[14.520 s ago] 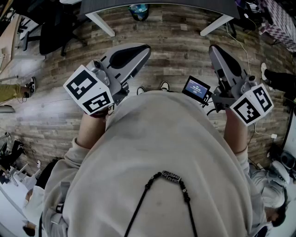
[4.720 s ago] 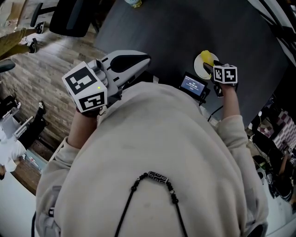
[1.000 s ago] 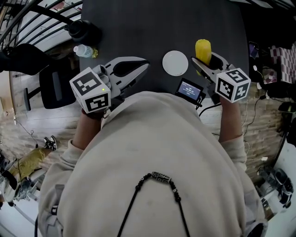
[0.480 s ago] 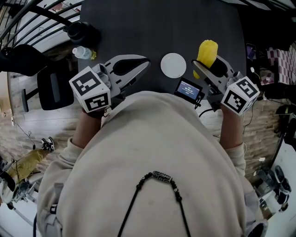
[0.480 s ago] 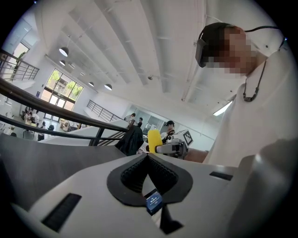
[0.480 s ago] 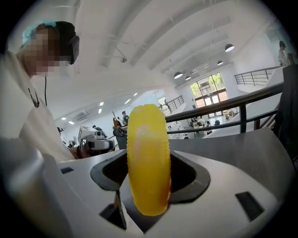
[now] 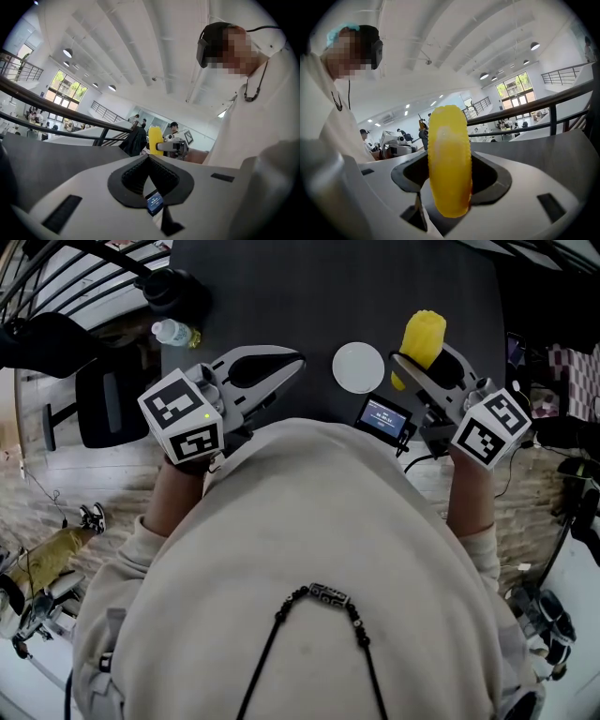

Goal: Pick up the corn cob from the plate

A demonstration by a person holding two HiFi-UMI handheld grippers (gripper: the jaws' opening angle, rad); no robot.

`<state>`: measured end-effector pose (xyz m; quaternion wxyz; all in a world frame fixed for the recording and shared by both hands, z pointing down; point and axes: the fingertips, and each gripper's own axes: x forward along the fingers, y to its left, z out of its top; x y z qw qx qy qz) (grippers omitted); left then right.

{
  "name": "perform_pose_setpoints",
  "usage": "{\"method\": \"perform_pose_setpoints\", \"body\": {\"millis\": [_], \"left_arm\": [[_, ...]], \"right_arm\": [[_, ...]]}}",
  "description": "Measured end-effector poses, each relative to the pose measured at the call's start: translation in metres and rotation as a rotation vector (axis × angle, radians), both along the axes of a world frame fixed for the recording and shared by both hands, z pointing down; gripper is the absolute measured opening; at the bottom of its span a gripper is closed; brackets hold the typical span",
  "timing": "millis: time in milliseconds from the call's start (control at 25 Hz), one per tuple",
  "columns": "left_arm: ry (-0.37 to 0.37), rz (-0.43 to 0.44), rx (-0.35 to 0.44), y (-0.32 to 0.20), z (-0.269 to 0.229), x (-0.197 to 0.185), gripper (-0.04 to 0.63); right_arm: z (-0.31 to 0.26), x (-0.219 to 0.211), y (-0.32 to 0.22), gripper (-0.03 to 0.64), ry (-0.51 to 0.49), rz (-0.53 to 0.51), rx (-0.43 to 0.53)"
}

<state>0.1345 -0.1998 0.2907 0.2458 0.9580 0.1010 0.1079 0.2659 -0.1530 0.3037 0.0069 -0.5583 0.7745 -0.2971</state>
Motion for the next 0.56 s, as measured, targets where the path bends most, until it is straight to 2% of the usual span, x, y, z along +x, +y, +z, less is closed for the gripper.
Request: {"method": "perform_pose_setpoints", "body": {"millis": [280,560], "left_arm": [[-0.006,-0.013,-0.008,-0.007,0.002,0.001,0.000],[-0.005,-0.014,-0.006,0.006,0.001,-0.004,0.000]], "right_arm": [[0.000,0.002,-0.009,0.264,0.001,-0.013,-0.002],[-0.003,-0.003,0.003,0.264,0.010,-0.017,0.007]]}}
